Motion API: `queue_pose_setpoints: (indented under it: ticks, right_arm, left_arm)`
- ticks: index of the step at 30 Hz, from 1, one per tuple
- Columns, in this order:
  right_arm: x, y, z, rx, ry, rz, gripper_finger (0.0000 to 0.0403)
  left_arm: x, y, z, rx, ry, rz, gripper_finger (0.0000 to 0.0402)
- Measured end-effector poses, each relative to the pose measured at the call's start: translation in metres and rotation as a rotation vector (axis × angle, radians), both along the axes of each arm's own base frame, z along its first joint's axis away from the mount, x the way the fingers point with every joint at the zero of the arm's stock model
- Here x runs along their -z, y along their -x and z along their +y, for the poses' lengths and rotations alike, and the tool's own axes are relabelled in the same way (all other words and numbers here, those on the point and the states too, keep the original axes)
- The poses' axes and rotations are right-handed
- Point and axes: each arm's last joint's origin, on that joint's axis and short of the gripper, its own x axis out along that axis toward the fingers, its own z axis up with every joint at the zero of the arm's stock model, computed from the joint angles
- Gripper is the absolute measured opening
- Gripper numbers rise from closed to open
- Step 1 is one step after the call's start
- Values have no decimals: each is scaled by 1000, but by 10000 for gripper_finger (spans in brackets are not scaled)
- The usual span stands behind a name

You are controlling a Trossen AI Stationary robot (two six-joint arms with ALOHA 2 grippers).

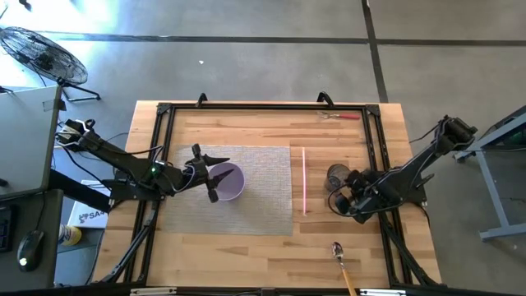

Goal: Pick & Place Utensil
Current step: Put the blue glass on the gray mat to the top right of the purple bowl

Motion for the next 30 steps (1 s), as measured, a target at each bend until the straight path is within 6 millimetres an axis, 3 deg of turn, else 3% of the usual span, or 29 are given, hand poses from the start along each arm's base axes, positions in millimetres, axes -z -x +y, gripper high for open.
queue_pose_setpoints:
  ticks: [7,20,26,30]
  right_arm:
    - [24,-4,-8,-30,109,-152,388]
    - [40,-16,-19,-65,307,-393,388]
    - [54,-11,-27,-80,230,-391,384]
    - [50,-18,-28,-102,148,-343,371]
  left_arm:
    - [0,0,0,0,0,0,166]
    - [0,0,0,0,0,0,166]
    - [0,0,0,0,0,0,166]
    - [0,0,0,0,0,0,166]
